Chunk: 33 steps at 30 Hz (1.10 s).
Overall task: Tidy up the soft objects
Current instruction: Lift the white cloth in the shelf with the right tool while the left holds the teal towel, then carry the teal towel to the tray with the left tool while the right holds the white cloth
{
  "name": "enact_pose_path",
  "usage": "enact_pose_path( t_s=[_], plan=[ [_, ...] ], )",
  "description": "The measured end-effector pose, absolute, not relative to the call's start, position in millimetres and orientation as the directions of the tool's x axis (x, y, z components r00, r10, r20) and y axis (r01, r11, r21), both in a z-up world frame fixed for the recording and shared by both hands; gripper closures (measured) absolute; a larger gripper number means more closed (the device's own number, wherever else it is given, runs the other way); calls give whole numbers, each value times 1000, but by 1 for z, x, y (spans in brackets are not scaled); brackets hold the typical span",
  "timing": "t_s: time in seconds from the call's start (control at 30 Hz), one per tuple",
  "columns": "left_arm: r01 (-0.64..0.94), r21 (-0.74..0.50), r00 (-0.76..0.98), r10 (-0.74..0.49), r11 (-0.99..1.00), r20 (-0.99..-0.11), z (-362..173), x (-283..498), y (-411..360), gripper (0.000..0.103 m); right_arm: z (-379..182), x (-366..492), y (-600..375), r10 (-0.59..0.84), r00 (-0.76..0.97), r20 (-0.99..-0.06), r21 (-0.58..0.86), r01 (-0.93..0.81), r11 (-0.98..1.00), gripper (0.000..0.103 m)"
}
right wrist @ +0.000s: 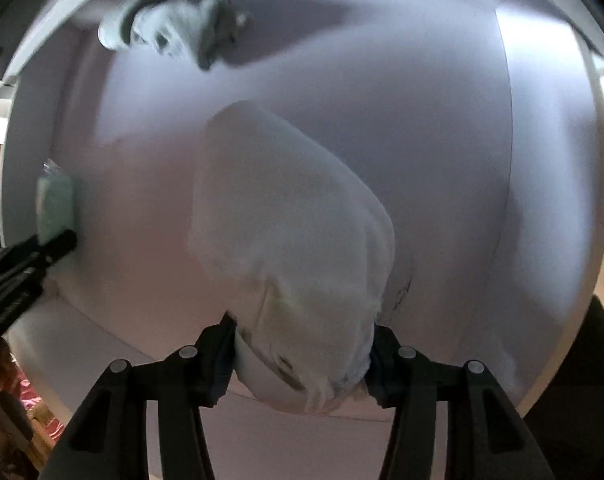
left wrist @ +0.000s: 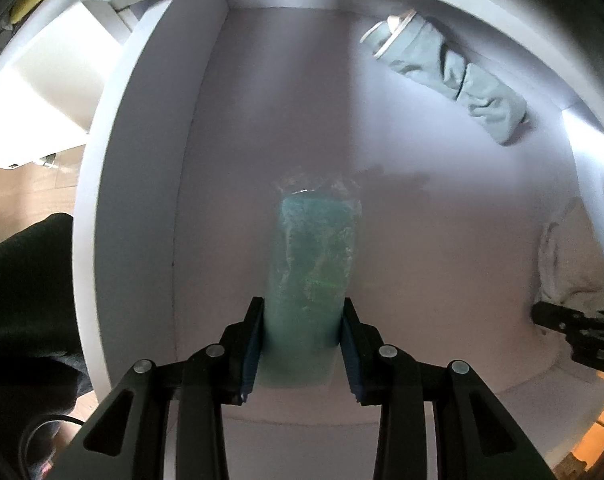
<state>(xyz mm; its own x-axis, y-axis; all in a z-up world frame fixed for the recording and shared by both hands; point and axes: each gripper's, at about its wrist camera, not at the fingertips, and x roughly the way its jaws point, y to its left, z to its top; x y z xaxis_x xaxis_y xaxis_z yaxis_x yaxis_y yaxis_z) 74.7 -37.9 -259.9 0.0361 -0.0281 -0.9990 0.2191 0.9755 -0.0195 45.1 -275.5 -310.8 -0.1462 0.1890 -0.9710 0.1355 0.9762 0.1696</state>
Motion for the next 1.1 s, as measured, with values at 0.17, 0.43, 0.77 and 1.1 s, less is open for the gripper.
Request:
enact_pose_path(
  t_s=[0.17,0.43,0.77,1.1],
  plan=[
    [224,-75,34,-85,972,-996,-240,72,-45,67,-309,39,-282,228,-137,-964,200,191,961,50],
    [343,-177,34,-201,922,-979,-193,49,-72,67,-316,36,-305,273,-128,-953,237,244,940,50],
    [410,-212,87,-270,887,-959,-147,28,-57,67,-354,40,-305,295,-119,-948,257,263,930,50],
    [576,-212,167,-368,789,-915,-58,11,-66,67,-349,43,-311,295,-118,-948,257,260,931,49]
  ],
)
